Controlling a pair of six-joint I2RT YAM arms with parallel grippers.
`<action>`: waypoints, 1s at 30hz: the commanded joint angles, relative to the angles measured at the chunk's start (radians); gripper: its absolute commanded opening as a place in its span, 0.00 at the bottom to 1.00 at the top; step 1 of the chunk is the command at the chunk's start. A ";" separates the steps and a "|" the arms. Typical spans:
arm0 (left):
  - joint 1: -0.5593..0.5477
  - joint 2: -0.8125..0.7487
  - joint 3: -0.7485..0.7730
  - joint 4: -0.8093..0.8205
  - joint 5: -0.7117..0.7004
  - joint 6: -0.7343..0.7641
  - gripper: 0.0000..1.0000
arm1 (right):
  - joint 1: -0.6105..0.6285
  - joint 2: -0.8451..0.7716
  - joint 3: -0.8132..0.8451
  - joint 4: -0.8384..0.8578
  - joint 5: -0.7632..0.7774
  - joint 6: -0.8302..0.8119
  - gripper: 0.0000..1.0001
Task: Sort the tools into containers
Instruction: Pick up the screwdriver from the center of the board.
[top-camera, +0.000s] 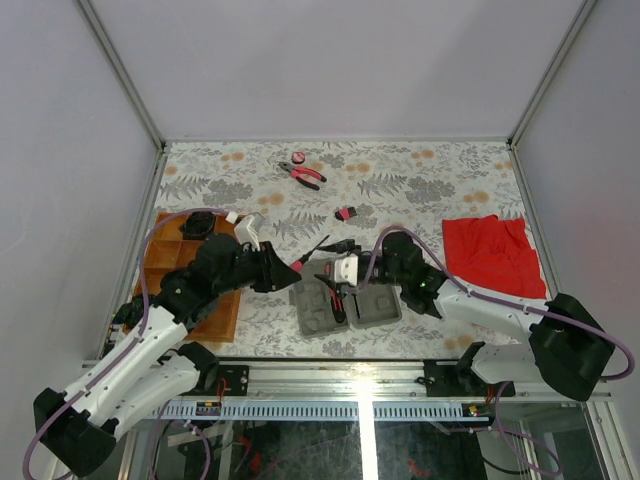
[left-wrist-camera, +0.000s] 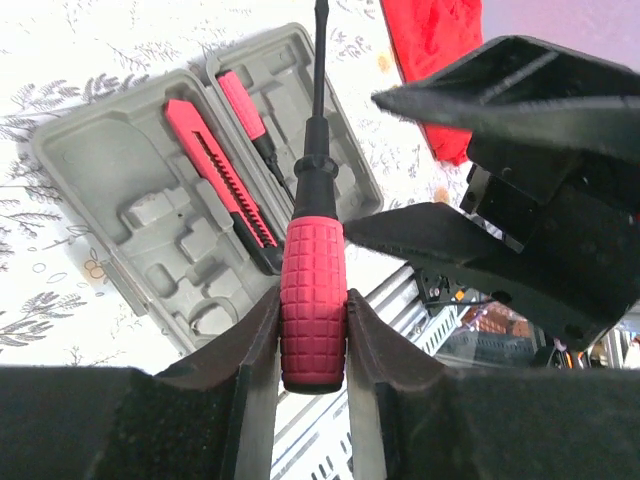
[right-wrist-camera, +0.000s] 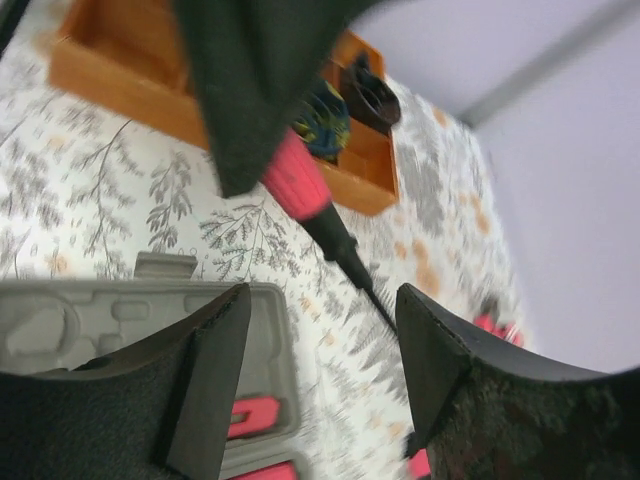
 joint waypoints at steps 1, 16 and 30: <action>-0.006 -0.057 0.013 0.048 -0.085 0.016 0.00 | 0.006 -0.052 -0.007 0.281 0.344 0.627 0.66; -0.005 -0.129 0.020 0.106 -0.188 0.039 0.00 | 0.005 -0.063 0.191 -0.241 0.582 1.158 0.80; -0.004 -0.149 0.030 0.126 -0.237 0.046 0.00 | -0.006 -0.022 0.174 -0.121 0.600 1.492 0.99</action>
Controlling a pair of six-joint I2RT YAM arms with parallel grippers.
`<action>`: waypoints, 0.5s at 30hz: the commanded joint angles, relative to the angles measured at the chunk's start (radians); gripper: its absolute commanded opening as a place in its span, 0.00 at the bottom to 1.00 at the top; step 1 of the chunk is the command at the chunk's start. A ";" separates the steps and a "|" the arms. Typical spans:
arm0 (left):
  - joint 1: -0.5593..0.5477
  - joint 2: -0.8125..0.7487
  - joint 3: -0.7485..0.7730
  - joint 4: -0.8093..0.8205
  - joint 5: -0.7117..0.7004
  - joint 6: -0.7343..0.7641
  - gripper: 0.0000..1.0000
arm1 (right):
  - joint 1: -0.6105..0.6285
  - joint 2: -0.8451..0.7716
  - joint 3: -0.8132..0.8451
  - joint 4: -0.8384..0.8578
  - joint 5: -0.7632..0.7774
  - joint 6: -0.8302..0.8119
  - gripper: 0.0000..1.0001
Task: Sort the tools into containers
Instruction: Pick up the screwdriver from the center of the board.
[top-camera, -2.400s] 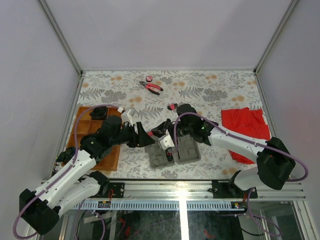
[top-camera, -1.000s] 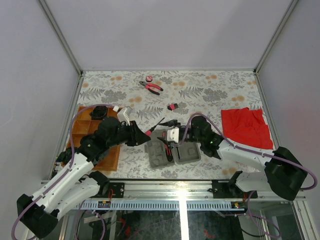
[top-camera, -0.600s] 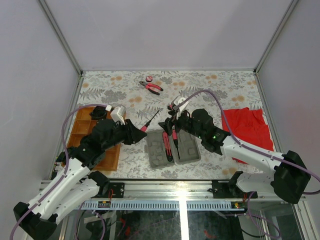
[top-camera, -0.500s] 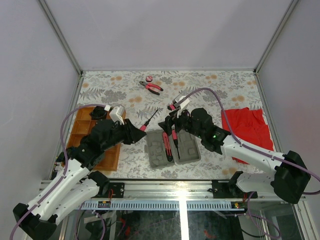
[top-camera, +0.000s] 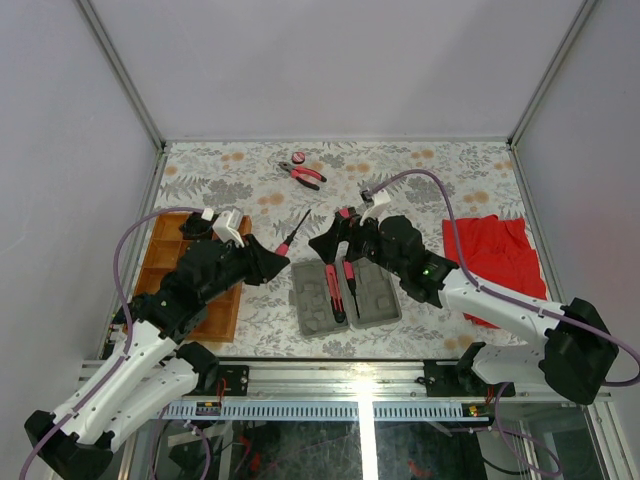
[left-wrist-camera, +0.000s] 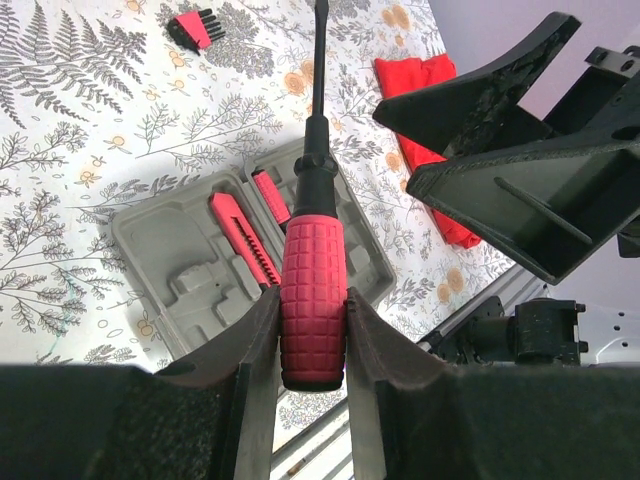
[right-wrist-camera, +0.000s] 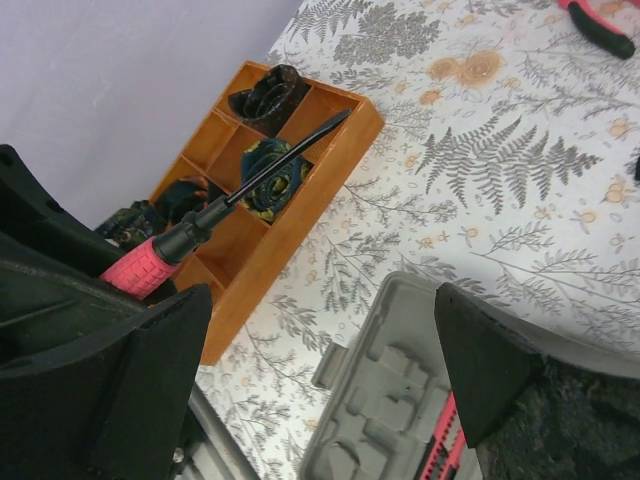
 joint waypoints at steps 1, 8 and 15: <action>-0.005 -0.011 0.029 0.092 -0.027 0.024 0.00 | -0.008 0.018 0.037 0.058 -0.013 0.127 0.99; -0.005 -0.013 0.019 0.124 -0.031 0.019 0.00 | -0.008 0.005 -0.006 0.135 0.004 0.320 0.96; -0.005 -0.028 -0.003 0.165 -0.019 0.011 0.00 | 0.005 -0.017 -0.094 0.287 0.089 0.557 0.92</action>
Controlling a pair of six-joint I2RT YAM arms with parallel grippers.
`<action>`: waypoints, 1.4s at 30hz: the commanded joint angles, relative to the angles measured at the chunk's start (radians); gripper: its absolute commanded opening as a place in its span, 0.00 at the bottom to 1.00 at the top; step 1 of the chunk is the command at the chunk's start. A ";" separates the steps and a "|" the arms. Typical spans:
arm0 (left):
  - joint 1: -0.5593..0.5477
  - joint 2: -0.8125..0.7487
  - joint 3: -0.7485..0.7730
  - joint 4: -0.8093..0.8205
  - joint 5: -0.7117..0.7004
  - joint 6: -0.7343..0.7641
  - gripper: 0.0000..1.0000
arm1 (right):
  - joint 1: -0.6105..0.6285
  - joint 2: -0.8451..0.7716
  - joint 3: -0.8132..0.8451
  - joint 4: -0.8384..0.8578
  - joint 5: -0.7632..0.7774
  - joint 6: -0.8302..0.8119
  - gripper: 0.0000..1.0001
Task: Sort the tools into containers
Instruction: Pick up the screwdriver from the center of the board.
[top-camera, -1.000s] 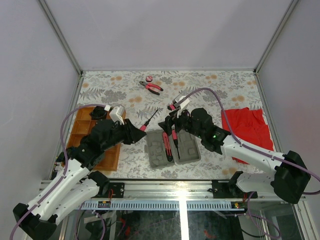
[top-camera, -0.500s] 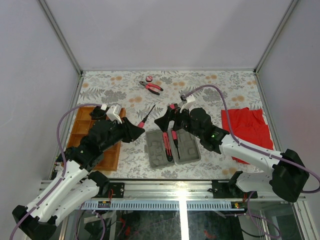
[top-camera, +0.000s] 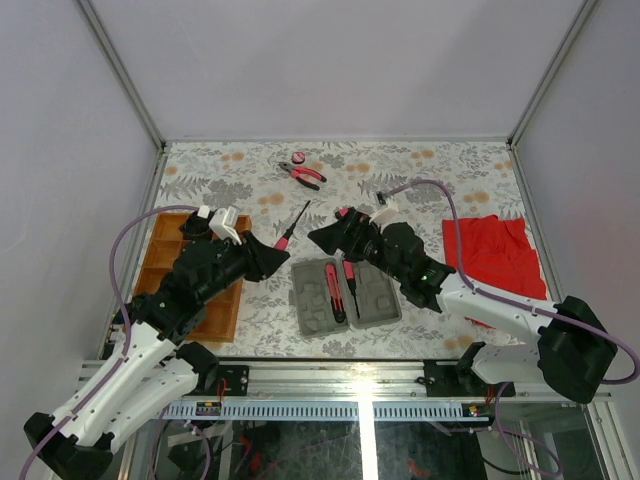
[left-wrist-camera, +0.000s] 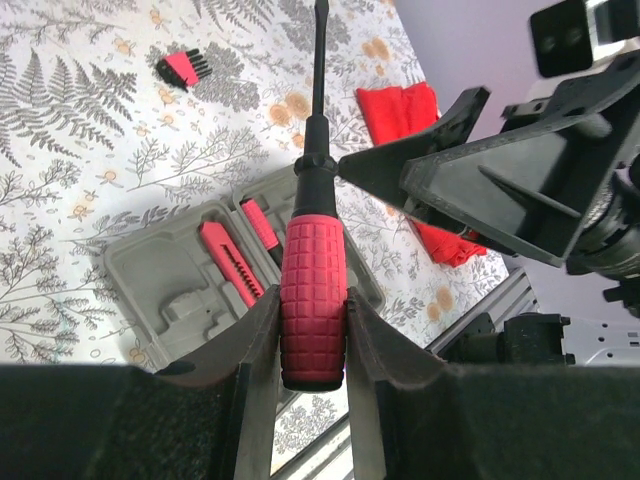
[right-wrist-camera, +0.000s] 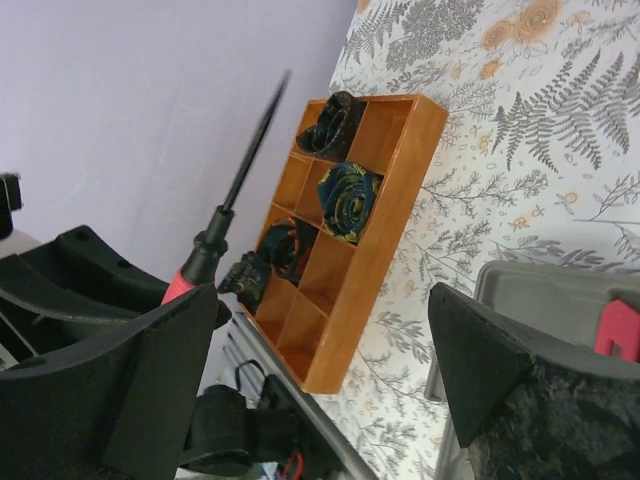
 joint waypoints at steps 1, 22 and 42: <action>-0.005 -0.022 -0.006 0.118 -0.001 0.007 0.00 | 0.009 -0.031 -0.044 0.181 0.094 0.216 0.91; -0.006 0.014 -0.028 0.165 0.060 -0.013 0.00 | 0.075 0.194 0.062 0.446 -0.005 0.353 0.70; -0.005 0.034 -0.037 0.166 0.088 -0.019 0.15 | 0.079 0.266 0.126 0.452 -0.074 0.312 0.00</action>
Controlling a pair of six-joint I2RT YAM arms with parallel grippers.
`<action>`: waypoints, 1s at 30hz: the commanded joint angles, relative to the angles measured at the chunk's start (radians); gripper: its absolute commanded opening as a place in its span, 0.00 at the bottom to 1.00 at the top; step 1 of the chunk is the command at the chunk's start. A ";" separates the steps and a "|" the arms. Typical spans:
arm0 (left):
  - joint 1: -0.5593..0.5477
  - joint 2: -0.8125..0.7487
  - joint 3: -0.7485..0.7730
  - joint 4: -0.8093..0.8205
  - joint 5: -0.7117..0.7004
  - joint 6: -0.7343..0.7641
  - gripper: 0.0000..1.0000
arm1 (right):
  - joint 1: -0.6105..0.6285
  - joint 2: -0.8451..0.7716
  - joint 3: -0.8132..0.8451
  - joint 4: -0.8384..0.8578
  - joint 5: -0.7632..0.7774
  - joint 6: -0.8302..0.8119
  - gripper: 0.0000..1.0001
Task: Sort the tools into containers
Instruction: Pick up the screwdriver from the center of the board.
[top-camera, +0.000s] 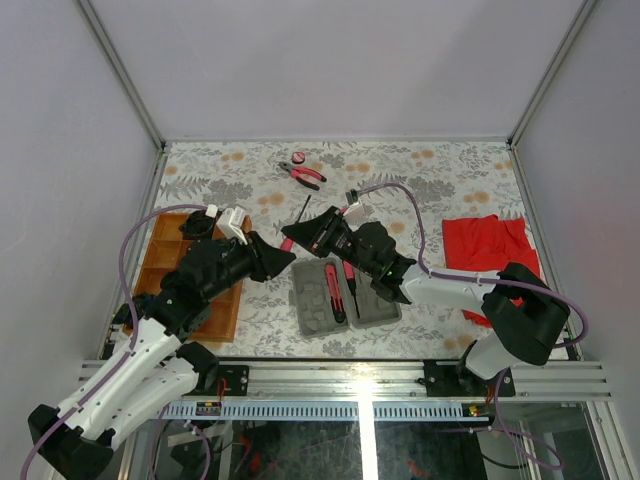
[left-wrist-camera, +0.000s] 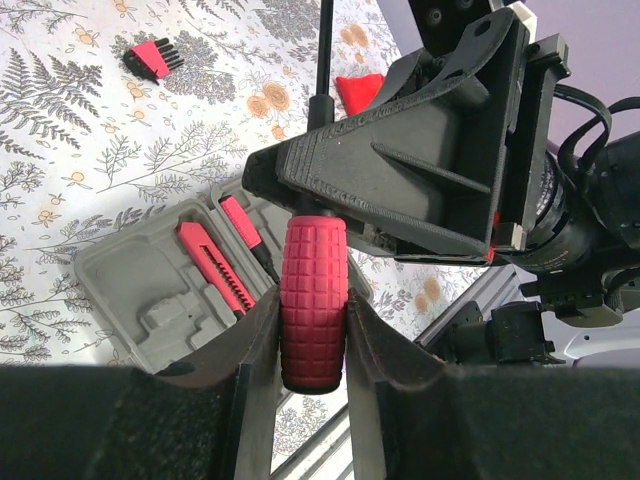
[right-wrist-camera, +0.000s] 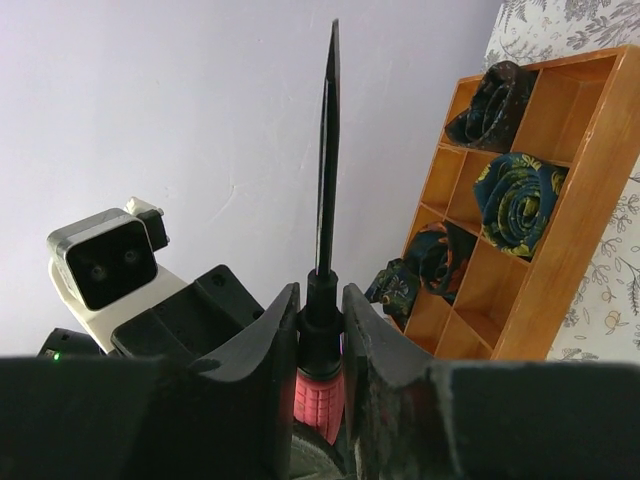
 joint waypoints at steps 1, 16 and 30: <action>-0.005 0.001 -0.002 0.074 0.026 -0.007 0.18 | 0.009 -0.030 0.057 0.028 -0.020 -0.066 0.00; -0.005 -0.065 -0.005 -0.029 0.003 -0.020 0.56 | 0.007 -0.180 0.087 -0.388 0.098 -0.481 0.00; -0.005 -0.008 0.056 0.030 -0.023 -0.076 0.60 | 0.007 -0.161 0.061 -0.434 -0.370 -0.622 0.00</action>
